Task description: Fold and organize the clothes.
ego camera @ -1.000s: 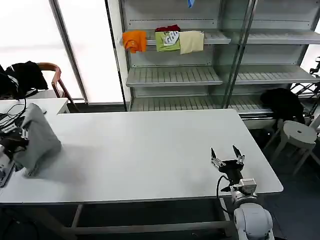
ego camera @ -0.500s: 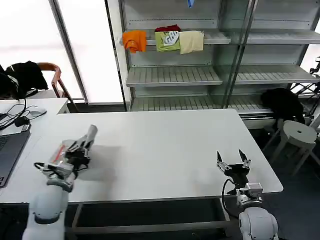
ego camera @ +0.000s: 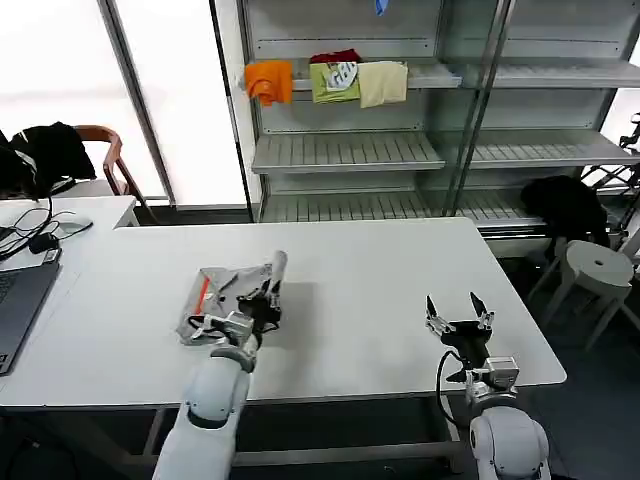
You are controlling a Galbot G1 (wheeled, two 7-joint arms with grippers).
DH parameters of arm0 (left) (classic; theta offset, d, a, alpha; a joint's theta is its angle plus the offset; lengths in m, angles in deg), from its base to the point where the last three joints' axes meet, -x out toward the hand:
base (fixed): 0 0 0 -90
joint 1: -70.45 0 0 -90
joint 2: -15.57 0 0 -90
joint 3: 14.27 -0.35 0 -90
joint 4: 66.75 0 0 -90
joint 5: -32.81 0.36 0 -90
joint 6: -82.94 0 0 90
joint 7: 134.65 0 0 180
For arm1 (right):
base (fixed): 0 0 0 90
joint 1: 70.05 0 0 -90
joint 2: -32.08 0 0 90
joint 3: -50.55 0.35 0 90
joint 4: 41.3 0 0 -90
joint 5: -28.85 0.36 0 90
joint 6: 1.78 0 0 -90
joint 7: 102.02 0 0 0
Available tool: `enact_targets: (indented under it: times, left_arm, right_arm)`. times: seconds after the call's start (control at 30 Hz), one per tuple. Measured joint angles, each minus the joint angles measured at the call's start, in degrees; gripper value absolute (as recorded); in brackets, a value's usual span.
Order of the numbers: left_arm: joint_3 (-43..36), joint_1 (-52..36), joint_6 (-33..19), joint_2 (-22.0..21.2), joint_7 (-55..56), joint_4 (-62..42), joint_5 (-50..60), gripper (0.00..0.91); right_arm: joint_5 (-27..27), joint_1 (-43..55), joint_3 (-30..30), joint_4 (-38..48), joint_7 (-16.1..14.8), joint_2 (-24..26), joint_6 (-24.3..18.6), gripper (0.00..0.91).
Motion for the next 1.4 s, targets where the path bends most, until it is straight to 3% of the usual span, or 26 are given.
enact_targets:
  times: [0.33, 0.57, 0.8, 0.9, 0.93, 0.97, 1.07, 1.4]
  left_arm:
    - [-4.86, -1.11, 0.63, -0.29, 3.88, 1.34, -3.13, 0.907]
    - [-4.53, -0.96, 1.54, 2.14, 4.58, 7.01, -5.35, 0.907]
    - [0.74, 1.13, 1.64, 5.92, 4.19, 11.47, -7.91, 0.907]
    - [3.7, 2.56, 2.21, 7.35, 4.06, 13.27, -9.78, 0.907]
    - [4.62, 3.01, 2.4, 7.68, 3.99, 13.77, -10.46, 0.907]
    - [5.63, 3.49, 2.51, 8.0, 3.91, 14.39, -11.19, 0.907]
    - [7.99, 4.68, 2.78, 8.55, 3.79, 15.81, -13.02, 0.907]
    - [13.45, 7.75, 3.69, 9.22, 3.52, 18.28, -17.81, 0.907]
  right_arm:
    - [2.01, 5.78, -6.82, 4.38, 0.98, -2.54, 4.83, 0.907]
    - [8.41, 11.62, -13.25, 9.2, 1.21, -5.41, 10.01, 0.907]
    - [14.89, 14.55, -18.88, 13.91, 1.61, -6.17, 13.27, 0.907]
    - [16.56, 15.0, -20.81, 15.6, 1.94, -6.17, 14.23, 0.675]
    - [16.91, 15.12, -21.35, 16.1, 2.08, -6.17, 14.47, 0.524]
    - [17.27, 15.23, -21.79, 16.51, 2.16, -6.17, 14.69, 0.191]
    - [18.01, 15.52, -22.73, 17.66, 2.5, -6.18, 15.25, 0.0]
    - [19.45, 15.57, -23.92, 18.55, 3.89, -6.19, 16.31, 0.0]
